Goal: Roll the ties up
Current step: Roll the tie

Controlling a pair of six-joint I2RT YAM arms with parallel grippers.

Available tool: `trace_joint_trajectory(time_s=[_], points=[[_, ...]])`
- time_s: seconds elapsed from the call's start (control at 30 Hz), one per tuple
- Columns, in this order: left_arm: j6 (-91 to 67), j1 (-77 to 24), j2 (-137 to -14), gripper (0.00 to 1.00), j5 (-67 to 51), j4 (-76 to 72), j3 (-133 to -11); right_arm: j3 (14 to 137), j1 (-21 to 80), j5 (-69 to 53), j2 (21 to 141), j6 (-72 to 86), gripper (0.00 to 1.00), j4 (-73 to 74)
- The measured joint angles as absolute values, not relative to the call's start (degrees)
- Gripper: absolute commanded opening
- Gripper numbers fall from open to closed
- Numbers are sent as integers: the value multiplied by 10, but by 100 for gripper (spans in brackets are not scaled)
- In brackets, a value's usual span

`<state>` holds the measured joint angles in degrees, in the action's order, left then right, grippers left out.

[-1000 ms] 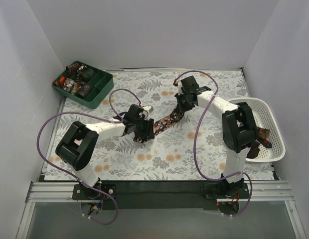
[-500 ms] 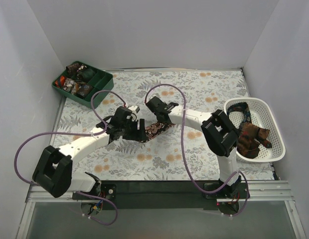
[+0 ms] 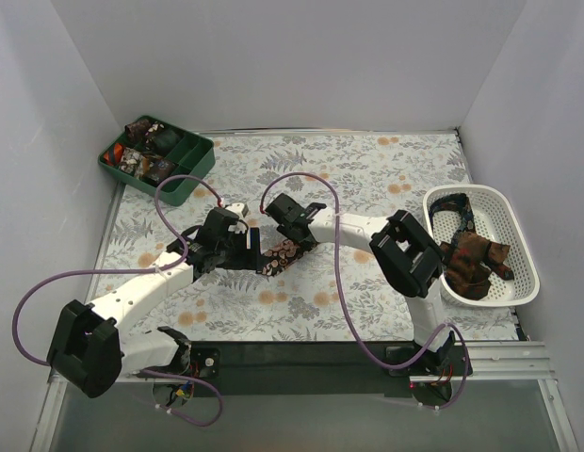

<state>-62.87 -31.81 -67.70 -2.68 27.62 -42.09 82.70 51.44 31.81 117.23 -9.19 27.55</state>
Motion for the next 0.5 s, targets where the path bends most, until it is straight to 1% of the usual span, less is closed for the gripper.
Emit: trace_joint_trajectory(time_s=[0.2, 0.27, 0.37, 0.5], points=[[-625, -318, -677, 65, -19, 283, -421, 826, 509, 231, 1154, -92, 54, 277], [-620, -318, -677, 67, -18, 284, -423, 826, 501, 191, 1142, -89, 59, 282], [-613, -318, -685, 69, -19, 284, -434, 826, 485, 130, 1119, -83, 65, 292], [-606, -318, -710, 69, -26, 281, -459, 828, 455, 57, 1078, -71, 70, 303]])
